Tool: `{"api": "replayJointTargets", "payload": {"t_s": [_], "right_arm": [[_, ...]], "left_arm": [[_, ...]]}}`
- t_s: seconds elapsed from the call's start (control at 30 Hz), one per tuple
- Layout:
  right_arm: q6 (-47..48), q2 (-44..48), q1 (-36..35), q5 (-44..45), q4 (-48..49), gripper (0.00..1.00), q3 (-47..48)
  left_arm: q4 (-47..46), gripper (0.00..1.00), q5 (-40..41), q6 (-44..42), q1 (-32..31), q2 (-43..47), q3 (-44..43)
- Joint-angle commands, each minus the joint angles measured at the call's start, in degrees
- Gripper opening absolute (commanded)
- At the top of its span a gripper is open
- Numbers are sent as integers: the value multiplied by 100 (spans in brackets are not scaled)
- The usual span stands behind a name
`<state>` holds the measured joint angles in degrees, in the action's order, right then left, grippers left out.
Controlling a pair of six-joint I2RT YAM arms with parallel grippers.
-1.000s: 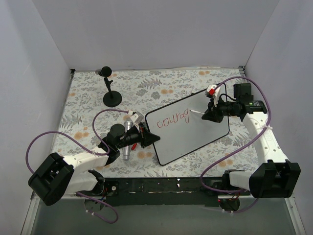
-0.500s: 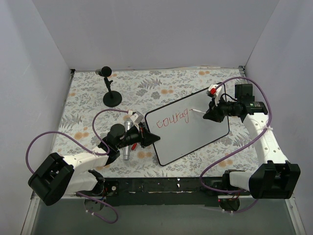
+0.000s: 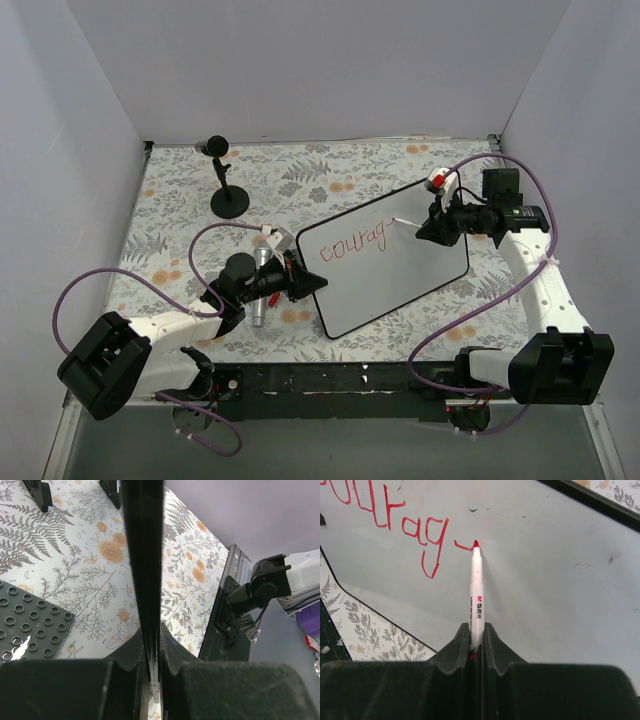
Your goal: Write a sentence on the whiteboard
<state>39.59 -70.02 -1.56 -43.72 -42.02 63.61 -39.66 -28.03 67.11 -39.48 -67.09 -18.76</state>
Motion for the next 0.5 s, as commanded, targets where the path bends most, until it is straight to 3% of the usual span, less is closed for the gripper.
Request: {"api": "replayJointTargets", "payload": {"t_s": [0.0,0.47], "right_arm": [[-48,-100,-19,-119,221,1,292],[145,-188,-354,-110,1,1,195]], "left_arm": [[46,0,-80,-409,-24,-15,-48],[2,0,-88,-409,-24,-76,-40]]}}
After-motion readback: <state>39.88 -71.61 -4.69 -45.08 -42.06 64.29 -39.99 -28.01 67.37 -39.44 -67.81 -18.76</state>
